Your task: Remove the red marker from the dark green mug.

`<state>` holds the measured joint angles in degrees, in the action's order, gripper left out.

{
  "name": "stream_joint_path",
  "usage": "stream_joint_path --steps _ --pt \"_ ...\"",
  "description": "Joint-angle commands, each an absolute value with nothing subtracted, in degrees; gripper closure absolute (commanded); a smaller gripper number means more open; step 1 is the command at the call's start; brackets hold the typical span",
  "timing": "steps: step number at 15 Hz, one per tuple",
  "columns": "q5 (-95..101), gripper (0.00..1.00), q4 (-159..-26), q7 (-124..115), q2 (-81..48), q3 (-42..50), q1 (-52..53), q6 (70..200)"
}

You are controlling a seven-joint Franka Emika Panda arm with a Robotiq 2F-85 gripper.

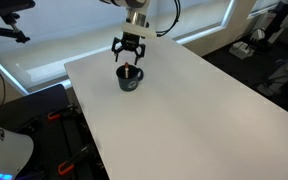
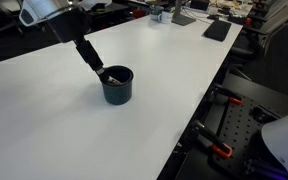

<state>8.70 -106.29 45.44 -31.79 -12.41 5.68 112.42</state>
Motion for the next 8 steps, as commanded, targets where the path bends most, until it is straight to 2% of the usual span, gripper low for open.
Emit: stream_joint_path --steps 1,8 --pt "8.6 0.0 -106.1 44.9 -31.7 -12.2 6.0 111.8" --pt "8.8 0.0 -106.3 43.9 -31.1 -12.1 6.4 110.5"
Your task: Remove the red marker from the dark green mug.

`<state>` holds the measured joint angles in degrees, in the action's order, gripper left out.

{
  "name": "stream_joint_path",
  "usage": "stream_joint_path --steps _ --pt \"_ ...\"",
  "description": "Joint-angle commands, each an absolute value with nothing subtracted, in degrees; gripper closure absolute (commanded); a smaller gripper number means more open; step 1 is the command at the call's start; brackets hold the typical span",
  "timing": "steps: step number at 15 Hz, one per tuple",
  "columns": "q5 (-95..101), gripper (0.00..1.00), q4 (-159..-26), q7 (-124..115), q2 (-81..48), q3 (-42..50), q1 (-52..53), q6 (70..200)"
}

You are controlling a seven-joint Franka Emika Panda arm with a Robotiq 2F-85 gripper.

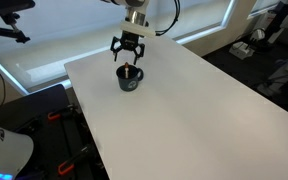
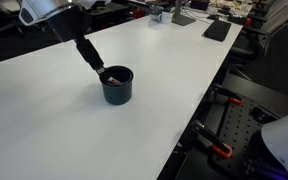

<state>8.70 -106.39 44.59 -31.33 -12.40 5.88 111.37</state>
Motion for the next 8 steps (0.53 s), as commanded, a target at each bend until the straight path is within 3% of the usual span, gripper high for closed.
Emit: stream_joint_path --steps 1,8 --pt "8.8 0.0 -106.4 43.7 -31.1 -12.1 6.4 110.3" --pt "8.0 0.0 -109.0 42.8 -30.1 -11.9 5.8 111.3"
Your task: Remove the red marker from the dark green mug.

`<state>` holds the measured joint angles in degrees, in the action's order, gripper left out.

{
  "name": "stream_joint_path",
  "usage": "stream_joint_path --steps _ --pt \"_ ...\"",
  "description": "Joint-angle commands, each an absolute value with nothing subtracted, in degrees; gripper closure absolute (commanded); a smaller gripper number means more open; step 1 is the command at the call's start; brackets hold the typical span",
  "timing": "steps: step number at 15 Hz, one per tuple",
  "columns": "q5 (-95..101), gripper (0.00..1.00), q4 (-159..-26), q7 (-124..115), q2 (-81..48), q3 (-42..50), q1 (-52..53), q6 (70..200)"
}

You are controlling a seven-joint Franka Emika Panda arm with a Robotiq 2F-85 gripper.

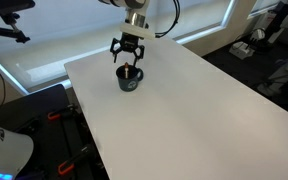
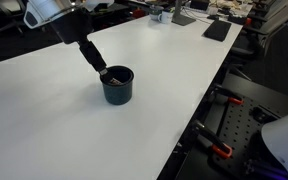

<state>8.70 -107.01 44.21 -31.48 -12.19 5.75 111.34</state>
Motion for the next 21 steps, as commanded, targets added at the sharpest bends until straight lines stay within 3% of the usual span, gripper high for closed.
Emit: stream_joint_path --steps 1,2,4,11,13,16,17,18,19,20,21 --pt "8.0 0.0 -109.1 42.7 -30.1 -11.9 5.7 111.3" --pt "8.0 0.24 -109.3 42.6 -30.1 -12.0 5.6 111.6" --pt "8.2 0.34 -109.4 42.6 -30.1 -11.9 5.6 111.6" --pt "8.1 0.88 -110.1 42.3 -29.9 -11.6 5.2 112.2" --pt "8.0 0.98 -110.3 42.2 -29.8 -11.6 4.9 112.5" --pt "8.0 0.94 -110.1 42.5 -30.1 -11.5 4.7 112.3" --pt "7.9 0.55 -110.0 42.9 -30.3 -11.6 4.5 112.4" --pt "8.0 0.51 -110.0 43.4 -30.4 -11.7 4.5 112.5" --pt "8.1 0.51 -110.3 43.3 -30.4 -11.6 4.4 113.0" --pt "8.1 0.86 -110.5 43.1 -30.2 -11.6 4.4 113.0" --pt "8.3 0.83 -110.8 43.1 -30.0 -11.6 4.4 113.1"
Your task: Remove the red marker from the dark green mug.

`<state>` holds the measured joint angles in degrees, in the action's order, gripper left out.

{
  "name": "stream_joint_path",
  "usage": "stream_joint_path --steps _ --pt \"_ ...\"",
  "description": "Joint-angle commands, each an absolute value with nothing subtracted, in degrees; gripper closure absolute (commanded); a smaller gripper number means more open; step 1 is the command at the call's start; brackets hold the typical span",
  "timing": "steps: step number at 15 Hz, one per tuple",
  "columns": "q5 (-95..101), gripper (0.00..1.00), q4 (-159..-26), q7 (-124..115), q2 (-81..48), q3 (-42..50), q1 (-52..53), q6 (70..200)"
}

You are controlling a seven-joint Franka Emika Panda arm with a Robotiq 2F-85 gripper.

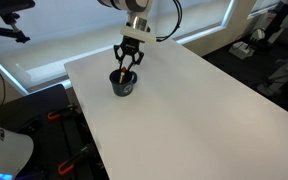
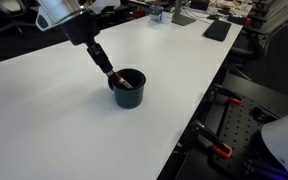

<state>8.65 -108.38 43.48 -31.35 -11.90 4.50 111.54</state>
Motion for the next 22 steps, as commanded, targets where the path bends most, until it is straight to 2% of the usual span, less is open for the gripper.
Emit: stream_joint_path --steps 1,3,4,9,10,12,14,15,17,20,21,22 --pt "8.3 0.83 -111.0 42.8 -29.8 -11.6 4.5 113.2" --pt "8.4 0.97 -111.1 42.5 -29.5 -11.6 4.6 113.5" --pt "8.3 1.0 -111.1 42.7 -29.5 -11.6 4.5 113.6" --pt "8.5 1.0 -110.8 42.8 -29.9 -11.5 4.5 113.1" --pt "8.5 0.74 -110.9 43.0 -29.9 -11.6 4.5 113.3" --pt "8.5 0.68 -111.2 43.2 -29.5 -11.7 4.5 113.2" --pt "8.5 0.53 -110.9 43.1 -29.0 -11.8 4.7 111.7" --pt "8.5 0.69 -108.9 43.6 -31.1 -11.6 4.6 111.8" --pt "8.5 0.56 -108.9 43.6 -31.1 -11.7 4.6 111.8" --pt "8.5 0.53 -109.0 43.6 -31.1 -11.7 4.6 111.8" --pt "8.5 0.28 -109.0 43.6 -31.1 -11.7 4.6 111.8" --pt "8.5 0.27 -108.6 43.7 -31.4 -11.6 4.6 111.5"
